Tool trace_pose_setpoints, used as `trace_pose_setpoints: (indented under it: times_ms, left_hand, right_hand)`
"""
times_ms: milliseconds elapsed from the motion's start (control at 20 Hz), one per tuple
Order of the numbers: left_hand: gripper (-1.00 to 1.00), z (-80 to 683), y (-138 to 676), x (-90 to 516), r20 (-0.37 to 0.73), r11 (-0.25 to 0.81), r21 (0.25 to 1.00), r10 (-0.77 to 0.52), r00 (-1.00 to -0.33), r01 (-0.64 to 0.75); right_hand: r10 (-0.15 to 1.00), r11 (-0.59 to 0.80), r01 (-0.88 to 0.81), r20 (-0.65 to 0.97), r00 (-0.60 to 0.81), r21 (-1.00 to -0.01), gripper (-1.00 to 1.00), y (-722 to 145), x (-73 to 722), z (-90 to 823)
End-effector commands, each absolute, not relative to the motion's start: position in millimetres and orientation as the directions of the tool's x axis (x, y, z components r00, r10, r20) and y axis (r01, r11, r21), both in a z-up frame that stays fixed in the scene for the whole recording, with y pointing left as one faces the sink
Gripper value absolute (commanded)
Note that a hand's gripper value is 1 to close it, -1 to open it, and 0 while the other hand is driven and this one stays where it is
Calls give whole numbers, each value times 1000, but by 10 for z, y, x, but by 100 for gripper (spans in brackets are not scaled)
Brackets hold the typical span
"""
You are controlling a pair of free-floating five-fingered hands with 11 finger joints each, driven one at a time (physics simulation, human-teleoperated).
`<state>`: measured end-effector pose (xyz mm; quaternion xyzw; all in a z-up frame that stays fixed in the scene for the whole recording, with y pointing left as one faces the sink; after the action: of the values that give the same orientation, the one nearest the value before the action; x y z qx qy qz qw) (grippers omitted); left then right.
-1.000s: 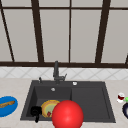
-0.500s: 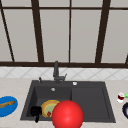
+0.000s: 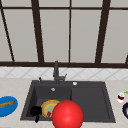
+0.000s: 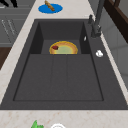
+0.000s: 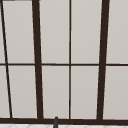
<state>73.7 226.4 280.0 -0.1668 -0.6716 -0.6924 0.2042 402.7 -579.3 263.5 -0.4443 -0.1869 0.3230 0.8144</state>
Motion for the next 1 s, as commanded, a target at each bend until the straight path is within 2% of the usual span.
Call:
trace_pose_setpoints:
  times_ms: [0, 950]
  left_hand:
    - [0, 2800, 2264, 737, 505, -14, 862, -59, -861, 507]
    - [0, 2800, 2264, 737, 505, -14, 862, -59, -861, 507]
  right_hand:
    - [758, 359, -418, -1, 652, -834, 100, -5730, 4053, 2830]
    - [751, 361, -403, 6, 660, -841, 100, -4977, 4047, 3562]
